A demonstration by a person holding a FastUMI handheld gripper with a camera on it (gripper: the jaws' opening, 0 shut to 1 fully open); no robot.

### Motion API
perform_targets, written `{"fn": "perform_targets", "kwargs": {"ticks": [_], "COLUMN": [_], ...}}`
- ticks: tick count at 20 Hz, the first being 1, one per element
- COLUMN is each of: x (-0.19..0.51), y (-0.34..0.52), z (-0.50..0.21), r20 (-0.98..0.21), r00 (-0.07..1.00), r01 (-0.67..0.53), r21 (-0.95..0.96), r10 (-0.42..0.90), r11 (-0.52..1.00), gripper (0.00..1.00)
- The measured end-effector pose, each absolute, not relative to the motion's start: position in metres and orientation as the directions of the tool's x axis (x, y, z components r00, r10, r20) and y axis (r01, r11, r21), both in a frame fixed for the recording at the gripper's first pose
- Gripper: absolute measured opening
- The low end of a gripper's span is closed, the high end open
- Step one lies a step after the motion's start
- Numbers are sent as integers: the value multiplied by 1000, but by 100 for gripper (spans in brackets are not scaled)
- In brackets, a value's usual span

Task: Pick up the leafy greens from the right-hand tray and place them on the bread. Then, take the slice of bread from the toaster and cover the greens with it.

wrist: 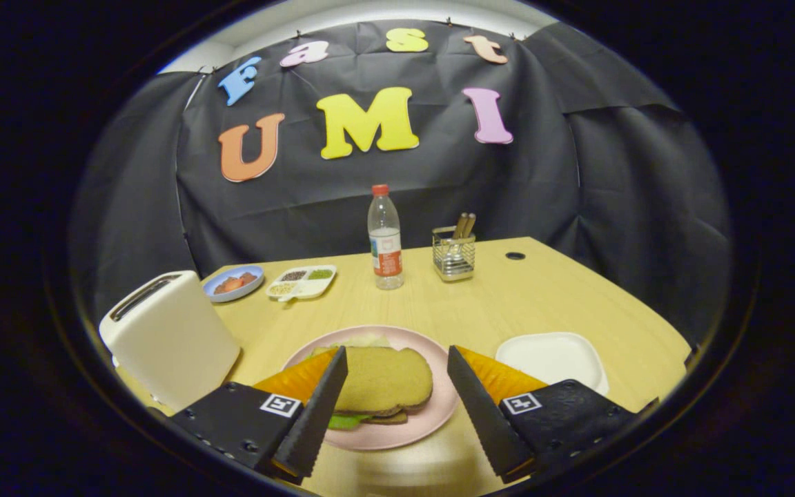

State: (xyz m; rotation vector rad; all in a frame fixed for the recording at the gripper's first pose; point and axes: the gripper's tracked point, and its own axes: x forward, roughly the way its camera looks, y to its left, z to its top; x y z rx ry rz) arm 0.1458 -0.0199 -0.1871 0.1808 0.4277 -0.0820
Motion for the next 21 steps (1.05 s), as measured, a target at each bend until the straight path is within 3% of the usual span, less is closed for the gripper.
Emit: {"fn": "perform_targets", "kwargs": {"ticks": [9, 21], "x": [56, -59], "y": [-10, -31], "z": [-81, 9], "r20": [-198, -22], "r00": [980, 999], "r01": [53, 29], "r21": [117, 106], "r10": [-30, -27], "r11": [992, 994], "gripper": [94, 94]}}
